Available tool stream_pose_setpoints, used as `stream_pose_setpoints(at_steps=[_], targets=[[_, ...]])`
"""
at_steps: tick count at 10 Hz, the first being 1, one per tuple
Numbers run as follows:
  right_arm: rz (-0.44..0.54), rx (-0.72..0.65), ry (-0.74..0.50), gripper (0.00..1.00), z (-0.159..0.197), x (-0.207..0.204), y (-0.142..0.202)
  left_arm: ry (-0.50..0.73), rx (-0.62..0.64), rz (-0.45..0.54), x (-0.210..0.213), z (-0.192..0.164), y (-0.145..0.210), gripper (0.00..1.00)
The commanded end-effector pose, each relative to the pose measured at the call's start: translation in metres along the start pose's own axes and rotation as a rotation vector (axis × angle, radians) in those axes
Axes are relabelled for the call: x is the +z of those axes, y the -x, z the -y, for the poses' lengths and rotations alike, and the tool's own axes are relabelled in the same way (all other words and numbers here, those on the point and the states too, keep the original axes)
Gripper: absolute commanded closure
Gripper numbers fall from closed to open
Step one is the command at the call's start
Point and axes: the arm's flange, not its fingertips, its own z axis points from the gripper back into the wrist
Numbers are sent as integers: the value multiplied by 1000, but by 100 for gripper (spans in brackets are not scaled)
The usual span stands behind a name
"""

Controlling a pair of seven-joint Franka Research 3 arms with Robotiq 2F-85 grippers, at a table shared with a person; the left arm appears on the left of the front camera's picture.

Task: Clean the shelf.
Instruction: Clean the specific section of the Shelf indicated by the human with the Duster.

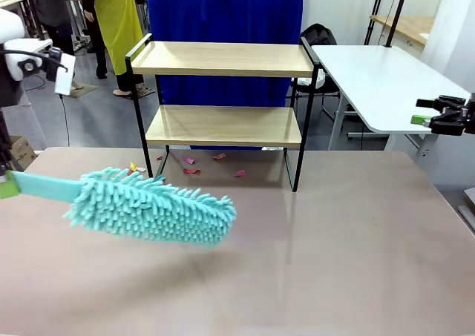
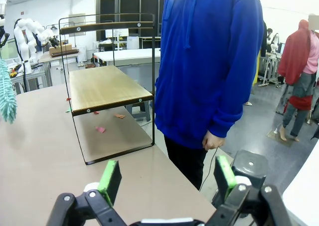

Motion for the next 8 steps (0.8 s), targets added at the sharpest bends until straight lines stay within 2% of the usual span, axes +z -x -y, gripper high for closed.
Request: stream_pose_setpoints(at_steps=[1,3,4,8], targets=[[4,4,-1,0,-2,-1,-3,-46,-37,-54,-3,-17,11,87],[4,4,-1,0,-2,-1,-3,-125,-151,-35,-12,-18,14,87],[4,4,-1,0,-2,-1,-3,-51,-49,-50,-4,-14,9,87],[4,4,-1,0,-2,-1,-3,-51,-49,-50,-4,-14,9,87]])
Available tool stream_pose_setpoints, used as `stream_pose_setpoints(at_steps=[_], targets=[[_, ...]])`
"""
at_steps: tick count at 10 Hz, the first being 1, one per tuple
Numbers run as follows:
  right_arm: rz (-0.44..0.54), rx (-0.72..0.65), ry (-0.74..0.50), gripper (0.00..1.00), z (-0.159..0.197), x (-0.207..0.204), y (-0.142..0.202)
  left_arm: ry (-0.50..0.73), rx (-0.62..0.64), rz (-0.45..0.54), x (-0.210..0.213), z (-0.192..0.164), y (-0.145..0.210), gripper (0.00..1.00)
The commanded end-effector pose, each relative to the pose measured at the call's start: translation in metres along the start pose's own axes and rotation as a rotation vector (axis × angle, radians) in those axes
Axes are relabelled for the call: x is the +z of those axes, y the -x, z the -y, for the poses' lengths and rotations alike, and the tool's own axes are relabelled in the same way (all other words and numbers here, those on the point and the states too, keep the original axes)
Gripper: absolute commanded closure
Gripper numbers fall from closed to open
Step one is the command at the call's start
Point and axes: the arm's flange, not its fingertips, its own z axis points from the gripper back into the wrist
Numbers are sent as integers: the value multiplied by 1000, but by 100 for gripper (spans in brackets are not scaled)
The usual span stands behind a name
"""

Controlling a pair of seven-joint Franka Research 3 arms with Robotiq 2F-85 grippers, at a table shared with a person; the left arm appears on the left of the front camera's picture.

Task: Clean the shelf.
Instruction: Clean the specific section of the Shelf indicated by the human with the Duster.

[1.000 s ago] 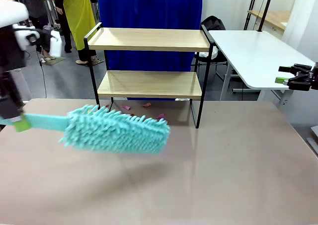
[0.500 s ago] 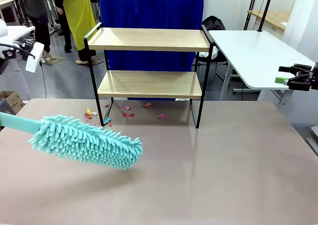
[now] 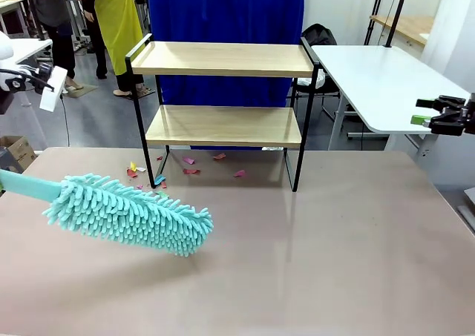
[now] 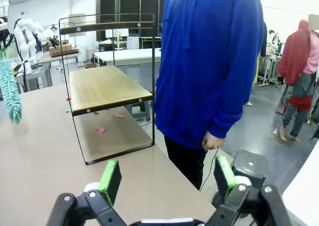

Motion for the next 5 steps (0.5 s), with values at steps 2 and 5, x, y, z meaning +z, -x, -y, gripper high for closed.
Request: stream_pose_setpoints(at_steps=[2,5], targets=[[5,4,-1,0,-2,-1,-3,15,18,9,5,2,0,87],[5,4,-1,0,-2,-1,-3,15,18,9,5,2,0,87]])
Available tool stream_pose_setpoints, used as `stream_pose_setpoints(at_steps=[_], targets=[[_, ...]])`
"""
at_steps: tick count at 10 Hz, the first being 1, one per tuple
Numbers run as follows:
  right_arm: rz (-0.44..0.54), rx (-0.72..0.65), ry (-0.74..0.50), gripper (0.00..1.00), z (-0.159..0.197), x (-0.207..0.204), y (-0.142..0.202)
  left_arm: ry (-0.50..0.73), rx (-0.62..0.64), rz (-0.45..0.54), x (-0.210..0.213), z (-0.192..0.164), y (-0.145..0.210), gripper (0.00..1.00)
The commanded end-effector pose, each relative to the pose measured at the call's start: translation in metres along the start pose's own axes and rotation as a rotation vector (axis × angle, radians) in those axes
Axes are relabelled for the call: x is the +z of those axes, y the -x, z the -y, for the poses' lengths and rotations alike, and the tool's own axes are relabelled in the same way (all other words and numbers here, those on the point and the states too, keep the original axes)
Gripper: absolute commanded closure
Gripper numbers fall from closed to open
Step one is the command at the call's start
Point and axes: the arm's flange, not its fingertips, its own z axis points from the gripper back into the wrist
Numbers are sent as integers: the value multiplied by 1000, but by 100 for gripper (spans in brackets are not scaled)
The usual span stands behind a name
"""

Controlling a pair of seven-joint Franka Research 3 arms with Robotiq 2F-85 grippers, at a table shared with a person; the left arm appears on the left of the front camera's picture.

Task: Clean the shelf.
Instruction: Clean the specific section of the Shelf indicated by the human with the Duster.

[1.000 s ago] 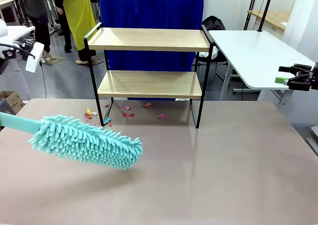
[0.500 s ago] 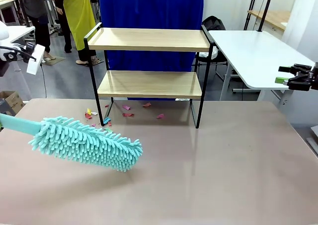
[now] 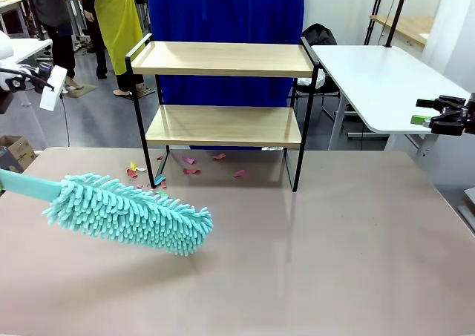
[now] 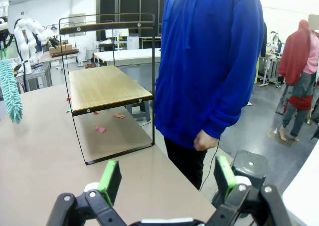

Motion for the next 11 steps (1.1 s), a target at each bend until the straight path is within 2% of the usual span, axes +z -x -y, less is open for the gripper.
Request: stream_pose_setpoints(at_steps=[1,11], targets=[[5,4,-1,0,-2,-1,-3,15,13,9,4,2,0,87],[5,4,-1,0,-2,-1,-3,15,13,9,4,2,0,87]])
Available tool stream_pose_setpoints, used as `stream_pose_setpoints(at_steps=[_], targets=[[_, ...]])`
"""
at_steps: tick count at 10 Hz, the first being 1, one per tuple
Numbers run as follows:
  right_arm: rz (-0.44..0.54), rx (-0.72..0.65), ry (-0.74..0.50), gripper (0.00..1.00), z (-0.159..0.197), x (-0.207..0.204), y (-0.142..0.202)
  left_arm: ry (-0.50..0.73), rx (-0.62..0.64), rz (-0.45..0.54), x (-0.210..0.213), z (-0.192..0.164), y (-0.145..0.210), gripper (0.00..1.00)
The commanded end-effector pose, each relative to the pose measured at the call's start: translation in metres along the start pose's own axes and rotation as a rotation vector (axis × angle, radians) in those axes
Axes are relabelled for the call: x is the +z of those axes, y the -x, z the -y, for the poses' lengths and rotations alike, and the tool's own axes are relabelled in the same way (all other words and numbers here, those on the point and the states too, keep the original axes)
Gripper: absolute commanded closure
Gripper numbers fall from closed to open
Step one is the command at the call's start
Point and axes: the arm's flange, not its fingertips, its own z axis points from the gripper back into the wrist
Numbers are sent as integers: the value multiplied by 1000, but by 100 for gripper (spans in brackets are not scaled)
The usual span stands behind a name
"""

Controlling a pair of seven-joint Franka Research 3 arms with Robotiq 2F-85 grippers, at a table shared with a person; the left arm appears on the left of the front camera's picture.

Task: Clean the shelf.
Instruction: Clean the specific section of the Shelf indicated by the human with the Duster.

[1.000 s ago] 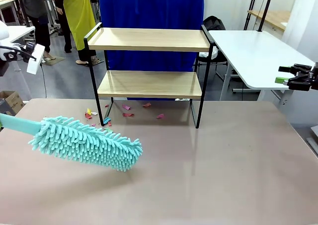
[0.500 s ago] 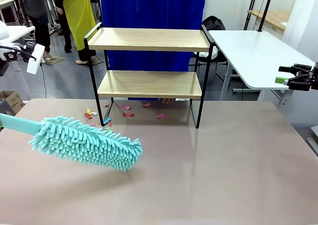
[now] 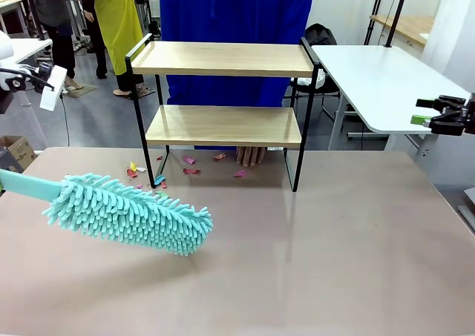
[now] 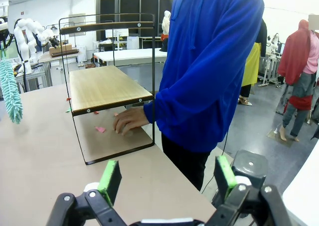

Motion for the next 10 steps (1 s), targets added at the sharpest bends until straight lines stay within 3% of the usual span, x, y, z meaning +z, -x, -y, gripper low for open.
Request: stream_pose_setpoints(at_steps=[1,10], targets=[[5,4,-1,0,-2,-1,-3,15,12,9,4,2,0,87],[5,4,-1,0,-2,-1,-3,15,12,9,4,2,0,87]])
